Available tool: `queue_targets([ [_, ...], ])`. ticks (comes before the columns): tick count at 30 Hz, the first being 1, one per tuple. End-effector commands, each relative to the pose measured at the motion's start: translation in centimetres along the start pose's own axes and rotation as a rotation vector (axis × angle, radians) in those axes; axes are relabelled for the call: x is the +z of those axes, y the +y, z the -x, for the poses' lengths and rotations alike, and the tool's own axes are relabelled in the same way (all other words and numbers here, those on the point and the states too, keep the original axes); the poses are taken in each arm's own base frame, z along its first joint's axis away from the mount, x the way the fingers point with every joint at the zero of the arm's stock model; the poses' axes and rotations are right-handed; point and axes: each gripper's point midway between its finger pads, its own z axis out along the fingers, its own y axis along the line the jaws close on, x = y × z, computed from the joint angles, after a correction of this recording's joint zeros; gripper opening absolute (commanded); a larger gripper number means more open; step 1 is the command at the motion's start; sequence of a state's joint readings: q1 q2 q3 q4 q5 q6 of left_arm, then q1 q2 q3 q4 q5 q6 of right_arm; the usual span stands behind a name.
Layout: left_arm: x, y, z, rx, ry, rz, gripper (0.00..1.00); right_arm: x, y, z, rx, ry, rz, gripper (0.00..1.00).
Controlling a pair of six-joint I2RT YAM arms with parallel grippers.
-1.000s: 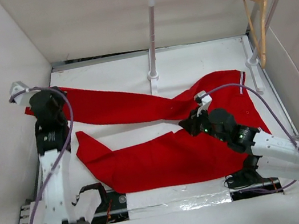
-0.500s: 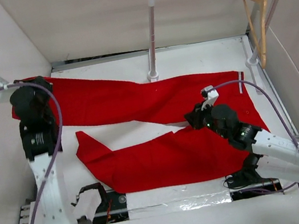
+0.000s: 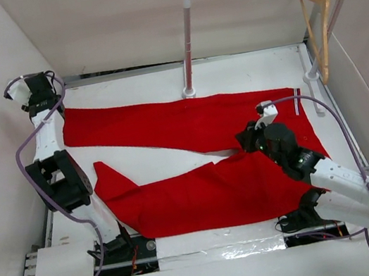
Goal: Place the trousers on the hanger
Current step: Flatten out the trousers at the center of the board.
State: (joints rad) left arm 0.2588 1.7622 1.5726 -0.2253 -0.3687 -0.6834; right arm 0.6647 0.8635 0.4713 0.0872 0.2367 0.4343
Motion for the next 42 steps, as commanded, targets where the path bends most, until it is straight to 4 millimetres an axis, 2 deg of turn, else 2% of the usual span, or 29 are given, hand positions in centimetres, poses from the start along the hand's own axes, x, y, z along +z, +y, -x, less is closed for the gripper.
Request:
queue_targets([
  [1,0.2,-1.2,4.0,0.011,-0.114,-0.006,0.33,0.0,0.2,1.8,0.011,-0.053,-0.006,0.18],
  [2,0.4,-1.1,3.7,0.015,-0.105,0.006,0.46,0.2,-0.1,1.9,0.012,-0.058,-0.017,0.18],
  [4,0.6,-1.5,3.2,0.013,-0.093,-0.026,0.58,0.4,-0.4,2.0,0.013,-0.061,-0.036,0.18],
  [5,0.6,-1.9,2.5,0.005,-0.076,-0.064,0.58,0.6,-0.8,2.2,0.017,-0.061,-0.054,0.18],
  [6,-0.2,-2.3,3.2,-0.008,-0.089,-0.091,0.59,0.7,-1.3,2.4,0.022,-0.063,-0.072,0.18],
  [9,-3.6,-6.2,1.5,0.022,-0.074,-0.214,0.58,1.2,-2.2,2.8,0.045,-0.054,-0.099,0.04],
  [10,-5.4,-8.3,-0.3,0.042,-0.045,-0.27,0.57,1.3,-2.4,2.9,0.057,-0.06,-0.1,0.0],
  [13,-10.4,-11.0,-4.8,0.044,0.037,-0.411,0.48,1.8,-4.2,3.2,0.091,-0.085,-0.148,0.0],
  [14,-12.6,-11.7,-10.0,0.086,0.109,-0.473,0.38,1.8,-4.8,3.3,0.104,-0.089,-0.164,0.0],
  [16,-16.7,-12.5,-12.7,0.063,0.15,-0.584,0.26,1.8,-5.7,3.1,0.115,-0.072,-0.165,0.0],
  [17,-19.4,-12.0,-16.3,0.09,0.208,-0.653,0.1,1.8,-5.4,2.6,0.105,-0.052,-0.142,0.0],
  [18,-20.5,-11.4,-17.9,0.108,0.229,-0.672,0.04,1.7,-4.7,2.7,0.106,-0.05,-0.108,0.0],
  [19,-21.2,-10.6,-19.2,0.136,0.245,-0.676,0.0,1.6,-4.2,2.3,0.101,-0.037,-0.069,0.0],
  [20,-20.8,-8.0,-21.4,0.194,0.271,-0.617,0.0,1.5,-3.1,2.1,0.091,-0.035,-0.033,0.0],
  [22,-23.0,-5.9,-22.7,0.25,0.285,-0.616,0.0,1.4,-2.2,1.6,0.076,-0.03,-0.003,0.0],
  [23,-22.2,-2.5,-24.0,0.313,0.282,-0.526,0.0,1.4,-1.1,1.4,0.064,-0.029,0.031,0.0],
  [24,-24.0,-1.4,-23.6,0.318,0.267,-0.536,0.0,1.5,-0.6,1.2,0.056,-0.022,0.047,0.0],
  [25,-24.0,0.2,-23.2,0.314,0.246,-0.497,0.0,1.5,-0.2,1.0,0.045,-0.015,0.063,0.0],
  [26,-22.9,3.7,-23.3,0.319,0.228,-0.389,0.0,1.6,0.1,0.7,0.038,-0.003,0.069,0.0],
  [27,-23.6,4.7,-21.7,0.259,0.206,-0.388,0.0,1.7,0.3,0.3,0.032,0.008,0.081,0.0],
  [28,-23.6,5.9,-21.1,0.23,0.19,-0.36,0.05,1.6,1.1,0.0,0.025,0.017,0.113,0.0],
  [29,-23.0,8.5,-21.2,0.199,0.182,-0.286,0.22,1.6,1.3,-0.1,0.023,0.023,0.125,0.01],
  [31,-22.6,11.1,-19.6,0.062,0.163,-0.214,0.32,1.4,2.2,-0.4,0.013,0.035,0.163,0.04],
  [32,-22.1,13.5,-20.7,0.049,0.197,-0.147,0.35,1.3,2.7,-0.5,0.009,0.039,0.178,0.05],
  [33,-22.2,14.1,-20.5,-0.062,0.21,-0.127,0.35,1.2,2.8,-0.3,0.008,0.035,0.181,0.05],
  [36,-22.2,16.6,-21.3,-0.158,0.259,-0.048,0.35,0.6,3.7,-0.2,-0.004,0.039,0.212,0.08],
  [39,-23.2,18.0,-21.4,-0.154,0.3,-0.004,0.36,-0.3,5.3,-0.2,-0.01,0.042,0.285,0.09],
  [41,-23.8,18.0,-21.9,-0.088,0.345,-0.042,0.68,-0.8,5.7,0.0,-0.009,0.042,0.31,0.09],
  [42,-24.4,17.5,-22.0,-0.11,0.366,-0.084,0.99,-1.0,5.8,0.1,-0.009,0.042,0.317,0.09],
])
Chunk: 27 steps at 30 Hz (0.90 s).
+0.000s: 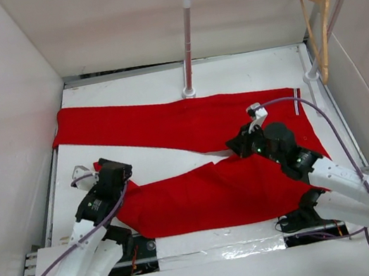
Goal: Place the trousers on the hanger
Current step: Flatten out the trousers at the center of the board.
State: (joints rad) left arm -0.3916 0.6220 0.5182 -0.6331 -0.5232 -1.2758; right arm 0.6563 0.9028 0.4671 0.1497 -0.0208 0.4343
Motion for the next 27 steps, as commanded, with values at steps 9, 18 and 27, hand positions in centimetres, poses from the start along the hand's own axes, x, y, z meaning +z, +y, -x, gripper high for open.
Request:
queue_targets([
  [9,0.0,1.8,0.0,-0.117,-0.017,0.058,0.99,-2.4,2.9,3.0,-0.021,-0.11,0.153,0.09],
  [18,1.9,3.5,-3.9,-0.041,0.095,0.231,0.42,-2.9,3.1,3.3,-0.015,-0.11,0.163,0.1],
  [27,2.5,4.0,-3.7,-0.128,0.036,0.243,0.47,-2.7,3.1,3.1,-0.008,-0.099,0.181,0.1],
])
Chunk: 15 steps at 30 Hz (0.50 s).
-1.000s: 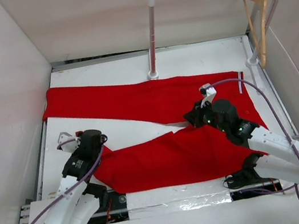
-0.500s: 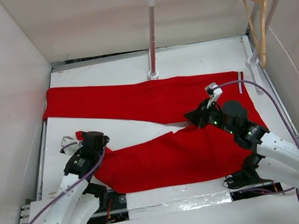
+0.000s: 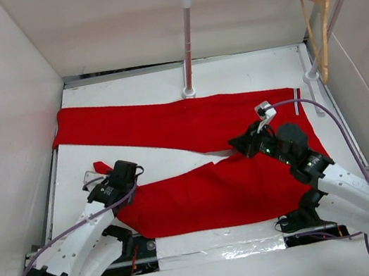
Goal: Place the trousers on the hanger
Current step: Flatten out the trousers at the center of the board.
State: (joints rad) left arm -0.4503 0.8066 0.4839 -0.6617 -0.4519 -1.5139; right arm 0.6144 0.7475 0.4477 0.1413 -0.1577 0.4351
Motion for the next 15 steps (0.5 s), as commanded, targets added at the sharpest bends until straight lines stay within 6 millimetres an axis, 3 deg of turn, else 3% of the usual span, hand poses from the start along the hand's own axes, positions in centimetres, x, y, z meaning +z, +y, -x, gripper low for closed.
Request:
queue_targets([
  [1,1.7,1.7,1.1,-0.059,-0.096,0.09,0.47,0.1,0.4,0.8,-0.005,-0.026,0.031,0.1],
  [7,3.0,2.5,1.6,-0.077,-0.14,0.107,0.42,0.5,0.2,0.4,-0.003,-0.012,0.029,0.1],
  [10,3.0,2.3,2.2,-0.098,-0.166,0.069,0.29,0.6,0.0,0.3,-0.001,-0.008,0.023,0.1],
  [11,3.0,2.1,2.8,-0.105,-0.201,0.054,0.17,0.7,-0.1,0.3,-0.002,-0.008,0.016,0.1],
  [13,2.6,1.5,3.8,-0.123,-0.24,0.019,0.03,0.8,-0.3,0.1,-0.001,-0.006,0.008,0.1],
  [15,1.5,0.1,5.5,-0.093,-0.302,-0.013,0.0,0.9,-0.5,-0.1,-0.001,-0.004,0.005,0.1],
])
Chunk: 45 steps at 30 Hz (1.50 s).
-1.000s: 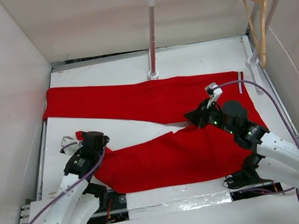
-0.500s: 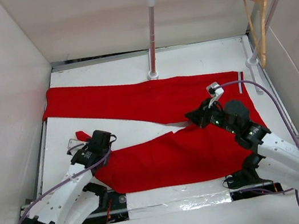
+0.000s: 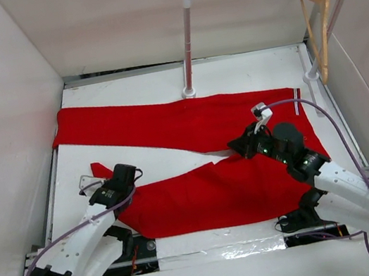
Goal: Place the trousers on the hanger
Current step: Flatten out the trousers at the center of the board.
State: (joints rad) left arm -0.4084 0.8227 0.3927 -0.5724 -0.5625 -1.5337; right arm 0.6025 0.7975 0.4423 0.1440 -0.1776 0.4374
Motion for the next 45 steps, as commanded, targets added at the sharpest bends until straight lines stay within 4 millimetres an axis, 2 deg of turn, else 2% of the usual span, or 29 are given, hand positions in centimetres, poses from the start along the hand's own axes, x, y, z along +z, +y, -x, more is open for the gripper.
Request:
queue_targets([
  [1,-1.0,-2.3,4.5,-0.047,-0.193,-0.056,0.0,0.3,0.3,1.2,-0.013,-0.051,0.018,0.1],
  [2,-2.2,-3.9,6.0,-0.016,-0.237,-0.087,0.0,0.4,0.2,1.2,-0.013,-0.05,0.014,0.1],
  [5,-4.9,-7.5,8.7,0.029,-0.291,-0.178,0.0,0.6,-0.8,1.2,-0.009,-0.054,-0.03,0.05],
  [6,-6.9,-9.9,10.2,0.073,-0.321,-0.246,0.0,0.7,-1.1,1.1,-0.008,-0.053,-0.045,0.04],
  [8,-9.3,-12.1,12.2,0.105,-0.369,-0.316,0.0,0.8,-2.2,1.0,-0.003,-0.061,-0.098,0.0],
  [9,-11.5,-13.7,14.0,0.133,-0.41,-0.363,0.0,0.9,-2.6,0.9,-0.002,-0.059,-0.115,0.0],
  [11,-13.5,-14.5,16.3,0.142,-0.476,-0.369,0.0,1.1,-4.1,0.5,0.013,-0.052,-0.174,0.0],
  [12,-15.3,-15.2,17.8,0.128,-0.501,-0.389,0.0,1.2,-4.4,0.2,0.018,-0.043,-0.186,0.0],
  [15,-17.9,-15.4,20.3,0.144,-0.571,-0.411,0.0,1.8,-6.5,-0.9,0.053,-0.006,-0.258,0.01],
  [16,-18.8,-14.9,21.2,0.155,-0.598,-0.427,0.0,1.9,-7.3,-1.1,0.07,0.005,-0.287,0.04],
  [17,-19.3,-14.9,21.6,0.153,-0.613,-0.445,0.0,2.2,-8.3,-2.2,0.106,0.043,-0.321,0.05],
  [19,-20.5,-14.9,22.3,0.116,-0.642,-0.513,0.0,2.3,-9.5,-3.2,0.147,0.069,-0.36,0.06],
  [24,-20.8,-15.6,21.7,0.141,-0.634,-0.587,0.0,1.9,-13.2,-6.6,0.253,0.102,-0.53,0.06],
  [30,-23.9,-17.4,20.6,0.279,-0.584,-0.771,0.0,1.8,-14.4,-6.5,0.273,0.121,-0.614,0.07],
  [33,-23.6,-17.7,19.0,0.379,-0.543,-0.809,0.0,2.6,-14.9,-7.1,0.299,0.145,-0.641,0.08],
  [36,-23.6,-17.0,18.3,0.362,-0.544,-0.867,0.0,4.0,-16.0,-6.5,0.333,0.144,-0.686,0.08],
  [40,-25.6,-14.3,20.7,0.254,-0.615,-0.895,0.0,6.4,-17.3,-6.2,0.438,0.149,-0.656,0.08],
  [41,-25.6,-13.8,21.1,0.234,-0.63,-0.891,0.0,7.5,-17.3,-5.0,0.46,0.113,-0.632,0.08],
  [42,-25.8,-13.6,21.2,0.221,-0.636,-0.903,0.0,8.1,-18.3,-5.7,0.473,0.127,-0.655,0.07],
  [44,-25.8,-13.5,20.7,0.228,-0.625,-0.926,0.0,8.7,-20.0,-5.2,0.491,0.116,-0.692,0.06],
  [45,-25.8,-13.7,20.5,0.234,-0.618,-0.935,0.0,10.0,-20.5,-4.9,0.503,0.125,-0.68,0.05],
])
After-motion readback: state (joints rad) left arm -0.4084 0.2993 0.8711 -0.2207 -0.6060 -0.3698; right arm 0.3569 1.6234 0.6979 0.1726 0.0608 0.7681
